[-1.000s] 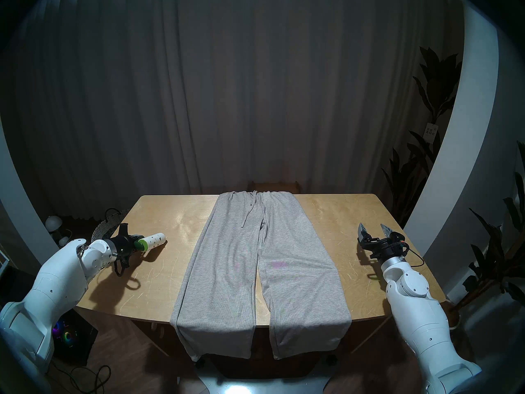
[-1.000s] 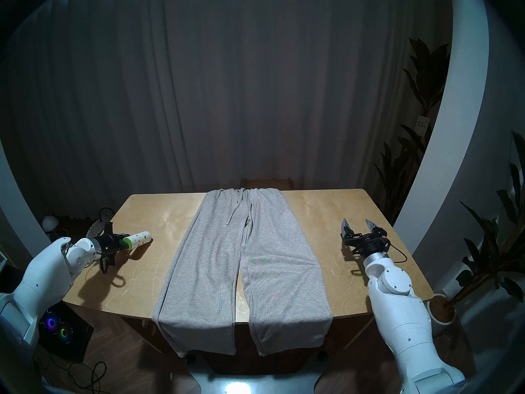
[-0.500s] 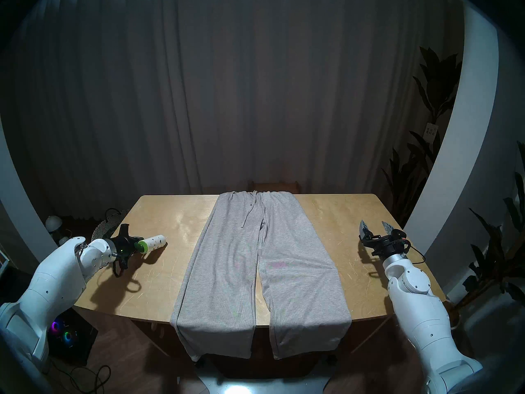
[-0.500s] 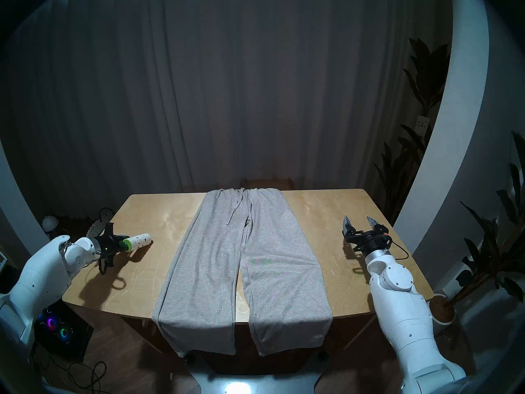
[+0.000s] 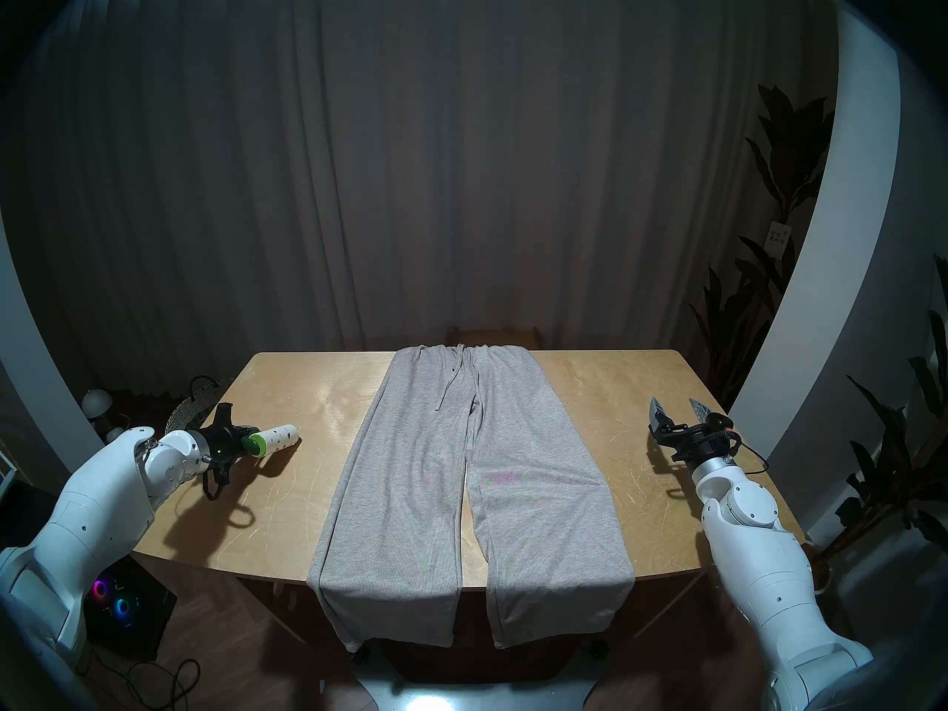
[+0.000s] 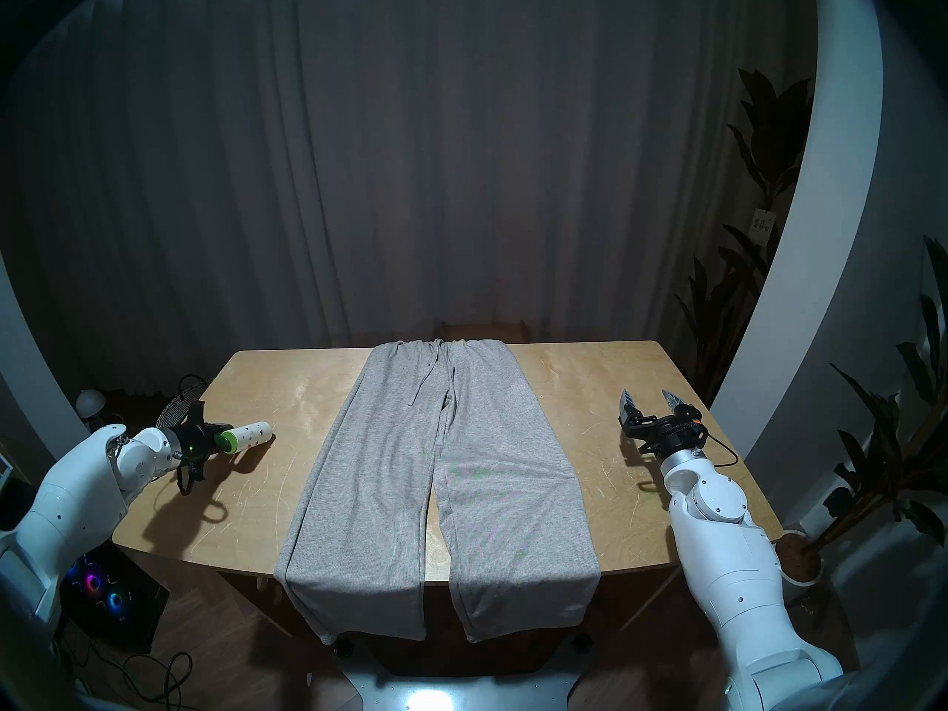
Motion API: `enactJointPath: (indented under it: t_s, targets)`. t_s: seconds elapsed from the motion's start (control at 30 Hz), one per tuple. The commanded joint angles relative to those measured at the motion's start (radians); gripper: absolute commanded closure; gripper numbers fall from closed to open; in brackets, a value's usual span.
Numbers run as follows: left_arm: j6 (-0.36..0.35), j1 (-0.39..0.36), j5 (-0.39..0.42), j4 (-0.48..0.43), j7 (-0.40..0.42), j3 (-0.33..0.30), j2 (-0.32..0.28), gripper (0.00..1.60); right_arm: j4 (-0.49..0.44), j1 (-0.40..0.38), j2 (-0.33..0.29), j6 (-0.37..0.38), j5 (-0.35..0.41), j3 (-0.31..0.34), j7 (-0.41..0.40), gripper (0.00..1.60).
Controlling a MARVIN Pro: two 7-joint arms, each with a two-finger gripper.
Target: Remove lint and debris from pants with a lint roller
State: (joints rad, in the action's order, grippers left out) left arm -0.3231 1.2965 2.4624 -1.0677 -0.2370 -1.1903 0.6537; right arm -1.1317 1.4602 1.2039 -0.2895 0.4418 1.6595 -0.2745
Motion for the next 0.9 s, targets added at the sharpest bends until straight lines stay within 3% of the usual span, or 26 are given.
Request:
enactJointPath:
  t_s: [0.0,0.33,0.87]
  targets:
    - [0.059,0.026,-0.053,-0.053,0.133,-0.040,0.016,1.60,-0.006,-0.024,0.000,-0.014,0.001,0.002,-0.005,0.00]
    - [0.161,0.046,-0.080,-0.090,0.128,-0.033,0.035,1.60,0.008,-0.037,-0.002,-0.021,0.000,0.004,-0.019,0.00]
    - [0.168,0.050,-0.093,-0.097,0.121,-0.035,0.035,1.60,0.019,-0.043,0.000,-0.021,-0.001,0.009,-0.027,0.00]
